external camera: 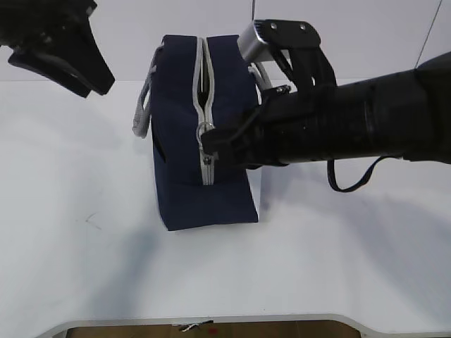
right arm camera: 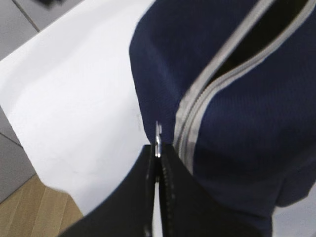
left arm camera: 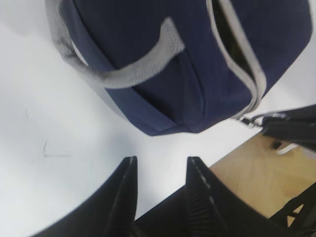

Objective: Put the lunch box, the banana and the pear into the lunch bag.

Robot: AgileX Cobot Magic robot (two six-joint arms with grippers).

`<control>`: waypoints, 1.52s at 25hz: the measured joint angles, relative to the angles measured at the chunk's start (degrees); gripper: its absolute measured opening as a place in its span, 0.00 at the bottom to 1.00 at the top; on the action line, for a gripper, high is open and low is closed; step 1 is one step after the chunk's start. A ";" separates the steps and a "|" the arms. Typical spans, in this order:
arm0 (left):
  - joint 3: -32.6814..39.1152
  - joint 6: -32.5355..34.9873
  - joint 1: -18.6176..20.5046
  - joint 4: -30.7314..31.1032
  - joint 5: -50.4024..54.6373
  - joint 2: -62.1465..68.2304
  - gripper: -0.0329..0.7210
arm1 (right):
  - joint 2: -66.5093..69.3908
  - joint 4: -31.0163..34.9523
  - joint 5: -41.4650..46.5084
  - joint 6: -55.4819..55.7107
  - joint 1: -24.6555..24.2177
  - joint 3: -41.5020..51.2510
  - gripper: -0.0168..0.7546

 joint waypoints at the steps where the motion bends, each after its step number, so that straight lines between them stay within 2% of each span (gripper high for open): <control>1: 0.67 0.00 -0.40 0.56 0.00 0.00 0.38 | 0.00 -0.11 0.00 -0.01 0.00 -0.54 0.04; 9: 3.74 0.00 -3.76 4.32 -0.12 0.00 0.39 | 0.00 -0.43 0.33 0.61 0.00 -5.50 0.04; 15: 6.72 0.00 -4.81 4.94 -0.10 0.00 0.47 | 0.00 -1.00 0.44 0.71 0.00 -7.90 0.04; 19: 7.63 0.70 -4.85 4.94 -0.19 0.00 0.49 | 0.00 -1.00 0.44 0.71 0.00 -8.25 0.04; 26: 12.97 5.05 -4.85 4.94 -5.62 0.00 0.49 | 0.00 -1.08 0.44 0.71 0.00 -8.25 0.04; 31: 16.90 9.33 -4.85 2.76 -10.81 -0.60 0.49 | 0.00 -1.08 0.44 0.71 0.00 -8.25 0.04; 38: 22.67 10.99 -4.85 1.21 -12.71 -5.72 0.44 | 0.00 -1.08 0.44 0.71 0.00 -8.37 0.04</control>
